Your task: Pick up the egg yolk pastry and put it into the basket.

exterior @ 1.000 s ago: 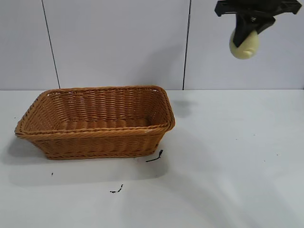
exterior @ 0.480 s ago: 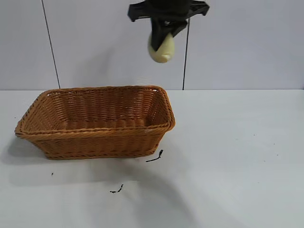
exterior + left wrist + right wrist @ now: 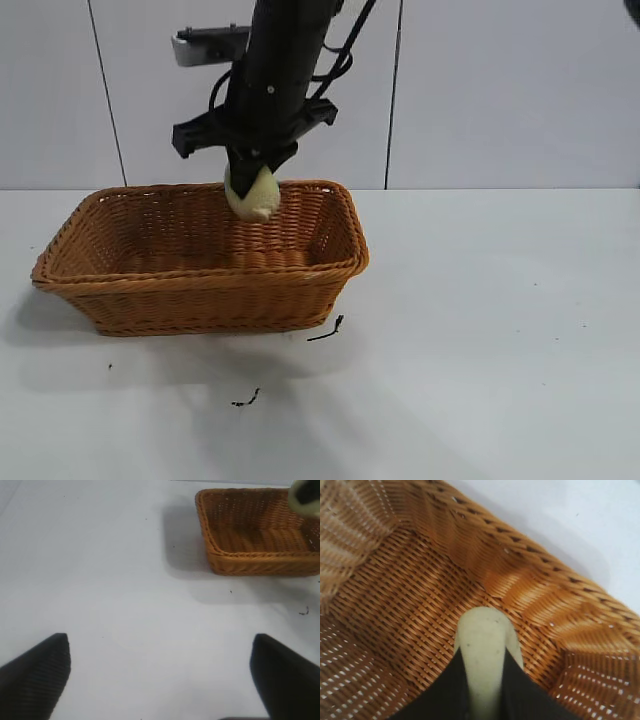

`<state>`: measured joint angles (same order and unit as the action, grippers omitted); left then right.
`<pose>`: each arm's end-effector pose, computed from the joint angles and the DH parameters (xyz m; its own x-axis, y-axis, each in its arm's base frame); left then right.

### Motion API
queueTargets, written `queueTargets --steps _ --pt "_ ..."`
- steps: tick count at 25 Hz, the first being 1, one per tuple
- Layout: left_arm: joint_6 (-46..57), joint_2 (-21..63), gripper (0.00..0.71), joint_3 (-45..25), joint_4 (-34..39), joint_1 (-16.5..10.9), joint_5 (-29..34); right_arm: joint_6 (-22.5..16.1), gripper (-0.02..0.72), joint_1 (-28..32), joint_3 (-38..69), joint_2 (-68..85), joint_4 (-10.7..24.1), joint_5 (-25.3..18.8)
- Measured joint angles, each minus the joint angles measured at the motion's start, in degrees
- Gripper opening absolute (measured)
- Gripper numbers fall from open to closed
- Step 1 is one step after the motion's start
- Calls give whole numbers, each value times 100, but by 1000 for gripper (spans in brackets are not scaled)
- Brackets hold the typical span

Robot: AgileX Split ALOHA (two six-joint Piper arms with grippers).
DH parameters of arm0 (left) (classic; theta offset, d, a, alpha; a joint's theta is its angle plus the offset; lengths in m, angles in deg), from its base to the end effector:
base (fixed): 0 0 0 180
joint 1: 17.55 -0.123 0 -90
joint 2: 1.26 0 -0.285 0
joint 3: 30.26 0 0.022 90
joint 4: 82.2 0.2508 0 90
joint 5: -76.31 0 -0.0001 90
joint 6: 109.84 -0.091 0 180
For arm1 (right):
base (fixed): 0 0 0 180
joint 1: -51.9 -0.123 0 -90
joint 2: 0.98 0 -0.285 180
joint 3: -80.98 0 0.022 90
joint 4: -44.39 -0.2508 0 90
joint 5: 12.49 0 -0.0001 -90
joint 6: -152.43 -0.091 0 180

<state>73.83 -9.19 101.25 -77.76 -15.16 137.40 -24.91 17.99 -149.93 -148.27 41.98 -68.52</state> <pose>-0.0047 0.0064 0.2774 -0.4597 -0.0073 -0.8880 -0.0307 0.9995 0.0077 0.4410 0.3003 0.1904 -0.7221 -0.5130 -0.4641 -0.5877 0.8089 0.0203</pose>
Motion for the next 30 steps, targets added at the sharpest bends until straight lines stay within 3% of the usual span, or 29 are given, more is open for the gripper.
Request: queueTargets --steps 5,7,9,13,15,24,30 --pt "0 0 696 0 0 0 0 0 64 0 0 -213 -155 0" --pt "0 0 696 0 0 0 0 0 102 0 0 -226 -173 6" --pt "0 0 696 0 0 0 0 13 218 0 0 -226 -178 6" --pt "0 0 696 0 0 0 0 206 572 0 0 -226 -205 -15" --pt "0 0 696 0 0 0 0 259 647 0 -20 -210 -218 -59" --pt "0 0 696 0 0 0 0 277 694 0 -893 130 -164 -860" --pt "0 0 696 0 0 0 0 277 694 408 -1226 246 -112 -958"
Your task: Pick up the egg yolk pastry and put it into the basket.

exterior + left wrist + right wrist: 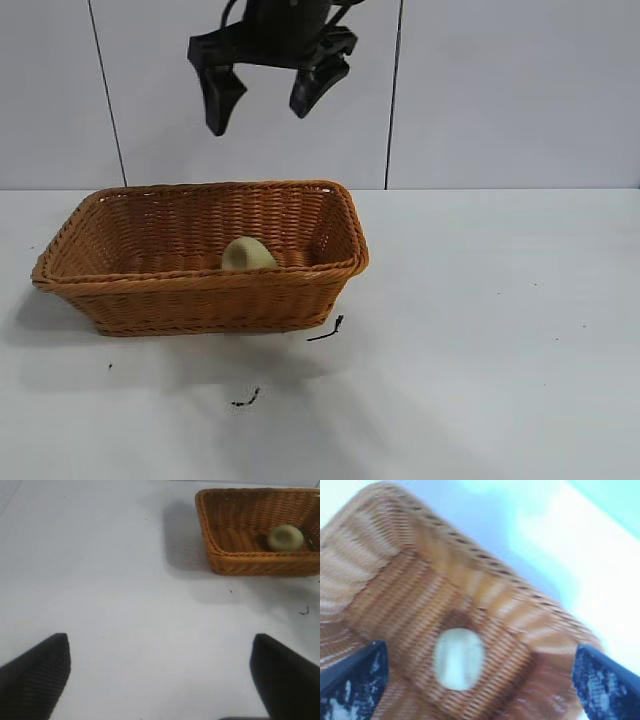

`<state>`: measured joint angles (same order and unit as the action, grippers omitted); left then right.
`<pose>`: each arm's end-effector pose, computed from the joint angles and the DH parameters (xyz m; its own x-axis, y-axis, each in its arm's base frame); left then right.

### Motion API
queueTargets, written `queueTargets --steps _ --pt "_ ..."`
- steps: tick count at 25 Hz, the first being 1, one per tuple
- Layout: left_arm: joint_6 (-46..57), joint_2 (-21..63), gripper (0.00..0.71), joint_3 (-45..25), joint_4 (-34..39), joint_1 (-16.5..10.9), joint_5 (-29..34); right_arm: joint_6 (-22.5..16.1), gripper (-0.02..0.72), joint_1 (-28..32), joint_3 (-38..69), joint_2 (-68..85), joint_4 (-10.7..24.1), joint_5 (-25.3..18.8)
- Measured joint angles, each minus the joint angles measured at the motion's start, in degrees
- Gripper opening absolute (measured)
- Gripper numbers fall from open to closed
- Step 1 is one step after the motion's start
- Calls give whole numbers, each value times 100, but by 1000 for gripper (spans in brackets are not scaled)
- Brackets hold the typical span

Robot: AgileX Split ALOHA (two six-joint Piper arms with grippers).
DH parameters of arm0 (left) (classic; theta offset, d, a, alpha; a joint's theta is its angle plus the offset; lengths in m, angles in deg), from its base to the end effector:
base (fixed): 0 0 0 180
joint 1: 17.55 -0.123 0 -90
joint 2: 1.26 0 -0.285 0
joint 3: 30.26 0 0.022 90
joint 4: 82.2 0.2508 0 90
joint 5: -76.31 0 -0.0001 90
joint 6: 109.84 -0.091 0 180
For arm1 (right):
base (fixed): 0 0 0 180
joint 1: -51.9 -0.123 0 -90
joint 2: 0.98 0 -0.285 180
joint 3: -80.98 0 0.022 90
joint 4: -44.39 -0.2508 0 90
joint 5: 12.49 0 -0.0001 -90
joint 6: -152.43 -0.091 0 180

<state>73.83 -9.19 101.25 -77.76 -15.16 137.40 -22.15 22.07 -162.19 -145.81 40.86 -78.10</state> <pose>-0.0047 0.0064 0.2774 -0.4597 -0.0073 -0.8880 -0.0307 0.9995 0.0077 0.4547 0.2666 0.2689 -0.6916 -0.4760 -0.5432 -0.5721 0.8201 0.0097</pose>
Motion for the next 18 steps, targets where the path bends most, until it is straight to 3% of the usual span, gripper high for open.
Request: queueTargets --steps 10,18 --pt "0 0 696 0 0 0 0 0 694 2147 0 0 72 -179" --pt "0 0 696 0 0 0 0 0 694 3348 129 310 101 -374"
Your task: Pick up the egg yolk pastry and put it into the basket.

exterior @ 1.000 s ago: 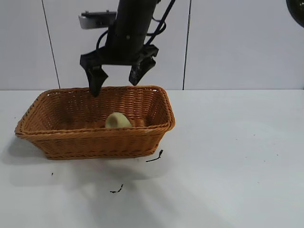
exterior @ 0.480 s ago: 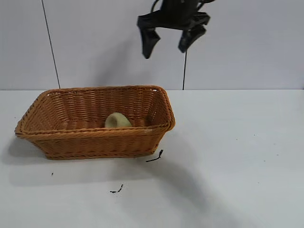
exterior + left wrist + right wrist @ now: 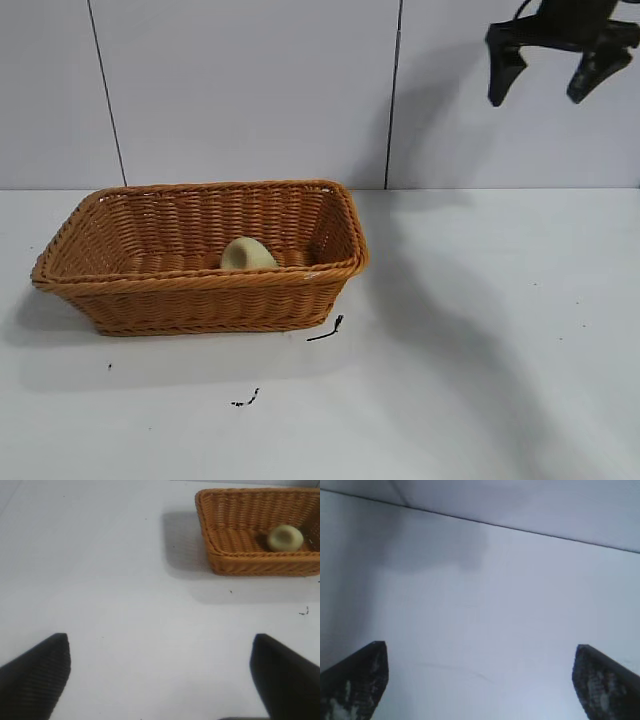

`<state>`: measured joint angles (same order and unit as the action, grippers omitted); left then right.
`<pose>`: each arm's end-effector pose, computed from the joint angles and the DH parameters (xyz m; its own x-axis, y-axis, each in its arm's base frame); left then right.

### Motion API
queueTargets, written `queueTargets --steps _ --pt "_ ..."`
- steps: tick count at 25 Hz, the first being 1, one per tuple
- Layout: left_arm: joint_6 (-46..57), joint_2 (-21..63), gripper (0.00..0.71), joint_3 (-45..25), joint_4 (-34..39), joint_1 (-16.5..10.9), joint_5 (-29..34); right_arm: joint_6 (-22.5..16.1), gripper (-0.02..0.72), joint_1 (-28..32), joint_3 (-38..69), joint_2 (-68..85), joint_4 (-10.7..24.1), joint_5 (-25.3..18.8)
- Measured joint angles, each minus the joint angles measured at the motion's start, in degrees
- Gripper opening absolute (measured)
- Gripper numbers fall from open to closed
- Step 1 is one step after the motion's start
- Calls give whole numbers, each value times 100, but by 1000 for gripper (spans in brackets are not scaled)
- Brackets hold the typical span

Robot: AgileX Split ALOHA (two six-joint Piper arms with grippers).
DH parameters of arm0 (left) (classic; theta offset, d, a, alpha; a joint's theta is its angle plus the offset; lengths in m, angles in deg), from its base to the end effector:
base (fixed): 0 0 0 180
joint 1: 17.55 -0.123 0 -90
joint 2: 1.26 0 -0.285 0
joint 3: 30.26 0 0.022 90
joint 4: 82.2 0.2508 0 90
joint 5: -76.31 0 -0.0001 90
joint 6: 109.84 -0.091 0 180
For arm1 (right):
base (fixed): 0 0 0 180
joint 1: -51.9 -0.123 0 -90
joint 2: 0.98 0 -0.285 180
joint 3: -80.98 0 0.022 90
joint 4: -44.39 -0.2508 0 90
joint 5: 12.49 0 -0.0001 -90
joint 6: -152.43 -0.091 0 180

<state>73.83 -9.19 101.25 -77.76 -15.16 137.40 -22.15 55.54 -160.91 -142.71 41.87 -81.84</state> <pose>-0.0047 0.0064 0.2774 -0.4597 -0.0073 -0.8880 -0.0307 0.9995 0.0077 0.5125 -0.0288 0.2873 -0.8576 -0.0245 -0.5137 -0.0254 0.9997 -0.0053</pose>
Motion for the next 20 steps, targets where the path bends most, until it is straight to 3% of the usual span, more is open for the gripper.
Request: queueTargets --steps 11,20 --pt "0 0 696 0 0 0 0 58 694 310 1394 1270 -242 -5" --pt "0 0 696 0 0 0 0 150 694 310 3541 3151 -405 -5"
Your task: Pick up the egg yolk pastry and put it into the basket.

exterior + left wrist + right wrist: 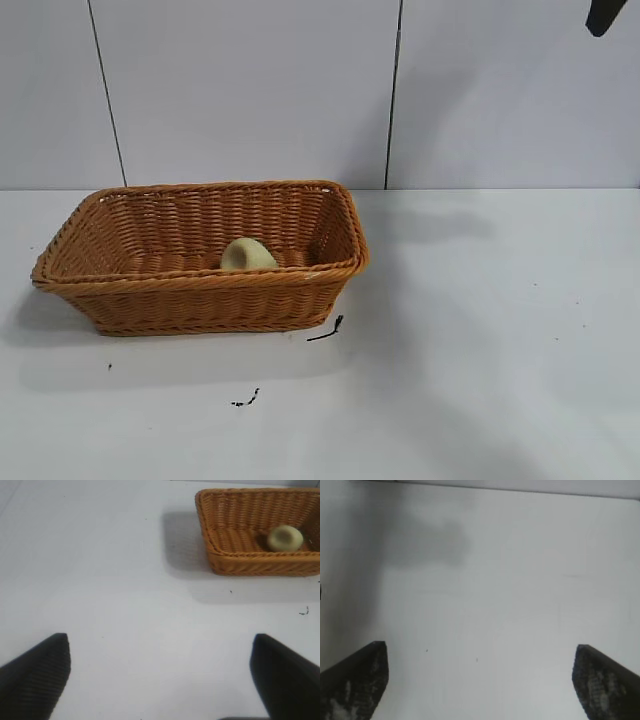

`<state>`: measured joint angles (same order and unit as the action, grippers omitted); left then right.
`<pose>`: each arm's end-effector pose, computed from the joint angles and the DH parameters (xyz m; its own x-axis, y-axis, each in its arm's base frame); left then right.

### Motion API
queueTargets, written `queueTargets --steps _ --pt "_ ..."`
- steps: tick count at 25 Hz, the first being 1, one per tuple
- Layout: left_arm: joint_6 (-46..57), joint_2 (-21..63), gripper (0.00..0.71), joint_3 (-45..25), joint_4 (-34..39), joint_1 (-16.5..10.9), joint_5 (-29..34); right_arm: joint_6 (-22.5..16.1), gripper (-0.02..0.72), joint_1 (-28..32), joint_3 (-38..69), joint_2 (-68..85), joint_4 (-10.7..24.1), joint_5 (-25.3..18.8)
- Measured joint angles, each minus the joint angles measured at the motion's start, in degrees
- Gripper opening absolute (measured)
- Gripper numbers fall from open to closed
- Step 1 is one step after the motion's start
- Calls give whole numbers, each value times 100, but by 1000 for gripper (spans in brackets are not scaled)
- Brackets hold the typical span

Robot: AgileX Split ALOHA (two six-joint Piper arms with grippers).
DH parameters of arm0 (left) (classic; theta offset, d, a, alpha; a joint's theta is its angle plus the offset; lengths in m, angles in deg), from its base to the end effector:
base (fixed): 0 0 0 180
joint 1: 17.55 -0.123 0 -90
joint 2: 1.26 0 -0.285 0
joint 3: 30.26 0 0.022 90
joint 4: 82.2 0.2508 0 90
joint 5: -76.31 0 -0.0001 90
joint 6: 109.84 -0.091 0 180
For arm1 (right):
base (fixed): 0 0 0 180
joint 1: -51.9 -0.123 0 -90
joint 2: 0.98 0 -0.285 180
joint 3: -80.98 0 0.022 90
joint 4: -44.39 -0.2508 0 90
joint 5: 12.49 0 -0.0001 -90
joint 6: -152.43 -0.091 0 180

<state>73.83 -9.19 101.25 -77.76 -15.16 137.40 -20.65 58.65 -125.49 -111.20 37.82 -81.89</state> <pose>-0.0047 0.0064 0.2774 -0.4597 -0.0073 -0.8880 -0.0307 0.9995 0.0077 0.3848 -0.0357 0.3589 -0.8877 0.0248 -0.4598 -0.0026 0.9983 0.0588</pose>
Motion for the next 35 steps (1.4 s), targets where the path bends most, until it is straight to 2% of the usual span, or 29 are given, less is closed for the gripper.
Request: queueTargets --steps 10,20,28,35 --pt "0 0 696 0 0 0 0 46 694 0 3234 2325 0 3" --pt "0 0 696 0 0 0 0 84 694 0 5851 4709 0 47" --pt "0 0 696 0 0 0 0 89 694 0 7086 7128 0 456" --pt "0 0 696 0 0 0 0 89 694 0 7474 8811 84 1012"
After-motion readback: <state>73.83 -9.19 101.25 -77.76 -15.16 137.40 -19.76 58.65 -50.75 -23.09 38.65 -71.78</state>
